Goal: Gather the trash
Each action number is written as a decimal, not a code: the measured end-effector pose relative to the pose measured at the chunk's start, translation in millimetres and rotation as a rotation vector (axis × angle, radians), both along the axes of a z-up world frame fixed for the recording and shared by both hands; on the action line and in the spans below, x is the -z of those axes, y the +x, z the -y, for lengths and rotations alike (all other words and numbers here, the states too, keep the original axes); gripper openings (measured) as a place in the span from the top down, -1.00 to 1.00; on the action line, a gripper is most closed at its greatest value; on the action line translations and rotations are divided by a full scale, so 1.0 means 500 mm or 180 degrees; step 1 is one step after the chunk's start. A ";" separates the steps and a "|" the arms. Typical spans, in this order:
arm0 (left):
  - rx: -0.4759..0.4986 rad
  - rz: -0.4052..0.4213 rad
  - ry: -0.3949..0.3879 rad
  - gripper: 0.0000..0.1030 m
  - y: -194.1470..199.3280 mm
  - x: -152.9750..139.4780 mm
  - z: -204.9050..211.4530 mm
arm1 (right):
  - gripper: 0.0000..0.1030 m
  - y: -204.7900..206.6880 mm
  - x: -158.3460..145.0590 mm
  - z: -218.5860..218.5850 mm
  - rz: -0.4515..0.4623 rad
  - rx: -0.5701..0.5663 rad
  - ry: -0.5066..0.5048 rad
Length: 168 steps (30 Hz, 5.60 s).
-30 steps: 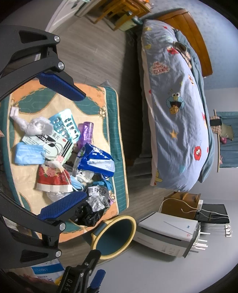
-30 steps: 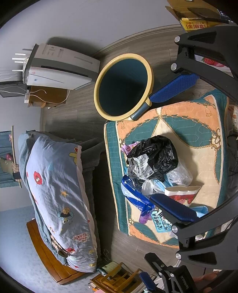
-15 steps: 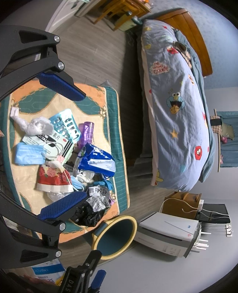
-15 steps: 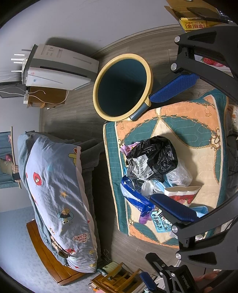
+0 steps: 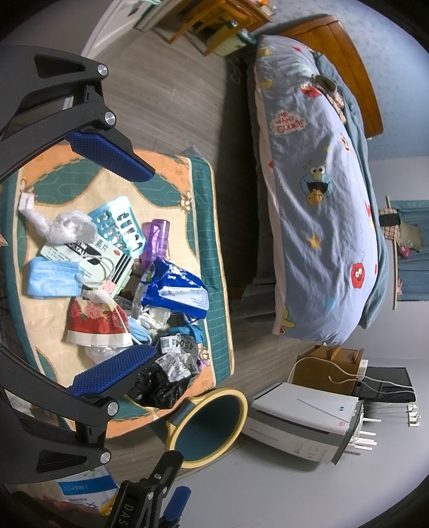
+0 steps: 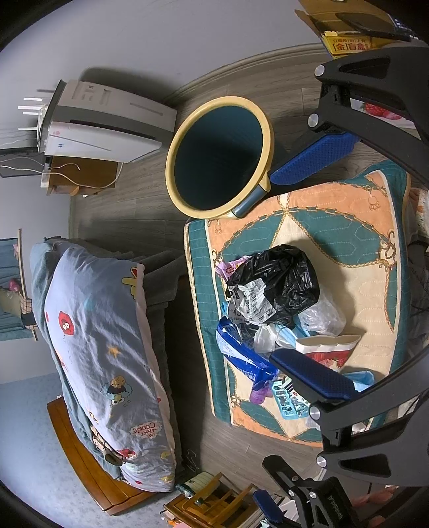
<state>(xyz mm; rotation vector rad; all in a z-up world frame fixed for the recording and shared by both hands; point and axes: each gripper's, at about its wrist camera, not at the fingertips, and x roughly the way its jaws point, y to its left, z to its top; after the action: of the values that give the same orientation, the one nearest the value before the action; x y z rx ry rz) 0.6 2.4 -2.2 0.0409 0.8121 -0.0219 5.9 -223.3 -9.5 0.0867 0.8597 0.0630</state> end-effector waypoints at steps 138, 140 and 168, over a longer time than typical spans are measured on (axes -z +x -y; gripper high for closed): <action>0.0726 0.0057 -0.0024 -0.85 0.168 0.021 0.165 | -0.89 0.273 0.020 0.301 -0.0211 0.0573 0.0751; 0.0611 0.0059 -0.0058 -0.85 0.149 0.016 0.125 | -0.89 0.272 0.016 0.279 -0.0226 0.0514 0.0728; 0.0003 -0.0541 0.0114 -0.87 0.009 0.180 -0.167 | -0.89 0.212 0.057 -0.065 -0.0655 -0.0600 0.0202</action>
<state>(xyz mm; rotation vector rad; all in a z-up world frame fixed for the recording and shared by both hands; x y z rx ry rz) 5.2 85.7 -92.4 0.0740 0.9825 -0.0117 111.9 -190.8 -38.2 0.0721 1.0701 0.2619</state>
